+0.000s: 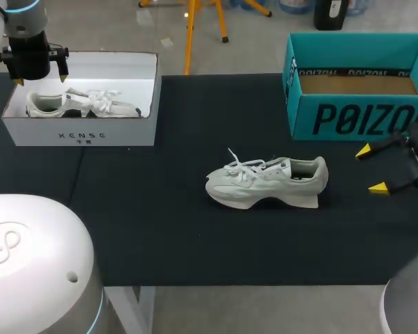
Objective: Take the shoe out of the shoebox, open the shoe tongue, remove and reinsert the insole, then place the shoe into the shoebox
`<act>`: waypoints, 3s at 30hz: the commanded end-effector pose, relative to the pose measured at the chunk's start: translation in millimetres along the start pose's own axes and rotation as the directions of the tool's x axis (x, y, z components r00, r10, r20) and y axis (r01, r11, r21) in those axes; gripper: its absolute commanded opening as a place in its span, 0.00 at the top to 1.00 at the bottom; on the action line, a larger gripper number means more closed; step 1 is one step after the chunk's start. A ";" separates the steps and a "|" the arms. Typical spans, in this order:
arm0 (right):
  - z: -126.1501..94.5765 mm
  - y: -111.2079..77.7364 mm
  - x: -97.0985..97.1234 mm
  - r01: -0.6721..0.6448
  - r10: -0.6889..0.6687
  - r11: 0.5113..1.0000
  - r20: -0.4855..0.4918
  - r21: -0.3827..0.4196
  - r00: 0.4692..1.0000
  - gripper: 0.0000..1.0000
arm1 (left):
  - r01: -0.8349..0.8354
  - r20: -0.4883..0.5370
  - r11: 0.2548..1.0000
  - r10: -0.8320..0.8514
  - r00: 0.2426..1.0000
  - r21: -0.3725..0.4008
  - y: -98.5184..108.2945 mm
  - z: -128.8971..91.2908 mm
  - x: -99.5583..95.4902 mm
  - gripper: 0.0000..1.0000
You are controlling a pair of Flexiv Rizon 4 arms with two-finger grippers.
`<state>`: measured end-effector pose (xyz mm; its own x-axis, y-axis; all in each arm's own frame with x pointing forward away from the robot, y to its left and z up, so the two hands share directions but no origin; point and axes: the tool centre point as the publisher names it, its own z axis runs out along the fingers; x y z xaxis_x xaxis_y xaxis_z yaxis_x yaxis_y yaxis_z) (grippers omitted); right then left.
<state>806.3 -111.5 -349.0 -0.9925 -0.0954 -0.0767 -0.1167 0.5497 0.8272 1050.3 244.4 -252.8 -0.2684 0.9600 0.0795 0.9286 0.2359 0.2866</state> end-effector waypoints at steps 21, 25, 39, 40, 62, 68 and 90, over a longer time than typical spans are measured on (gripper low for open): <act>55.3 -8.3 -24.1 -0.025 0.026 0.998 0.030 -0.050 0.999 0.00 | 0.000 -0.002 1.000 0.000 1.000 0.001 0.7 0.1 -0.7 0.00; 63.1 -15.7 -28.3 -0.036 0.039 0.997 0.048 -0.067 0.998 0.00 | 0.000 -0.002 1.000 0.000 1.000 0.001 0.7 0.1 -0.7 0.00; 83.6 -27.6 -34.8 -0.066 0.078 0.988 0.084 -0.139 0.993 0.00 | 0.000 -0.002 1.000 0.000 1.000 0.001 0.7 0.1 -0.7 0.00; 85.5 -26.9 -34.2 -0.067 0.079 0.988 0.085 -0.139 0.993 0.00 | 0.000 -0.002 1.000 0.000 1.000 0.001 0.7 0.1 -0.7 0.00; 128.9 -11.7 -37.5 -0.077 0.089 0.981 0.060 -0.180 0.994 0.00 | 0.000 -0.002 1.000 0.000 1.000 0.001 0.7 0.1 -0.7 0.00; 132.4 -18.6 -36.6 -0.091 0.101 0.979 0.049 -0.184 0.994 0.00 | 0.000 -0.002 1.000 0.000 1.000 0.001 0.7 0.1 -0.7 0.00; 134.0 -16.0 -37.1 -0.059 0.075 0.975 0.066 -0.212 0.995 1.00 | 0.000 -0.002 1.000 0.000 1.000 0.001 0.7 0.1 -0.7 0.00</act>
<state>839.7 -7.6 -432.1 -0.9987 0.0009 -0.0518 -0.0479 0.3629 0.9306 1050.3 244.4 -252.8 -0.2684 0.9600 0.0795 0.9286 0.2359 0.2866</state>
